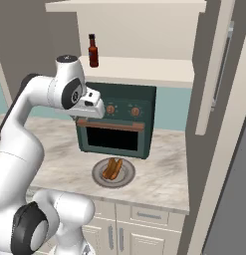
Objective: Move the hot dog bun to the plate on the dining table and place the condiment next to that plate. Then navigate to the fridge and take the sausage and place it on the plate as well.
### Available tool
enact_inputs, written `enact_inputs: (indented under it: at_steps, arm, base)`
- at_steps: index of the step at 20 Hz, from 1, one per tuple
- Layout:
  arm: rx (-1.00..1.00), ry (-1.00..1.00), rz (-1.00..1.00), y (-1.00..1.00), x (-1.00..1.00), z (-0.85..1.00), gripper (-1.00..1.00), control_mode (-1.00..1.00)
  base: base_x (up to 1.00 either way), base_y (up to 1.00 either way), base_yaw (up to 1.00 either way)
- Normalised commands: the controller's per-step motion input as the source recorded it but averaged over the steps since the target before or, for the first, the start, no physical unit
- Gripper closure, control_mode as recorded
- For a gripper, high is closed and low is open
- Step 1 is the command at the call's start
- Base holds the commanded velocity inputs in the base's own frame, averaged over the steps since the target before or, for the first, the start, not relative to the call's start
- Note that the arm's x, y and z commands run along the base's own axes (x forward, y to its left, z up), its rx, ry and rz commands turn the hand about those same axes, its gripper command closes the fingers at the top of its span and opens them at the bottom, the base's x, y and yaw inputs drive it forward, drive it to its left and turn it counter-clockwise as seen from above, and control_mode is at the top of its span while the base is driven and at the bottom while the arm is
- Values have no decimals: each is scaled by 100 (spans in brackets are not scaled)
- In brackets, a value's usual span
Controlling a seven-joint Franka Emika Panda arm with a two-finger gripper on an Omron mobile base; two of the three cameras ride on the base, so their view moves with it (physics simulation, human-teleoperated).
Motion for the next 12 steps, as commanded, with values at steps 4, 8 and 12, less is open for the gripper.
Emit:
enact_inputs:
  at_steps: [4,8,12]
  arm:
    - [0,-5,-1,-2,-24,-9,-100,-100]
    - [0,-1,-23,-40,-67,-62,-100,-100]
    - [0,0,-17,-57,-63,-53,-100,-100]
  base:
    - [0,0,0]
    - [0,0,0]
    - [0,0,0]
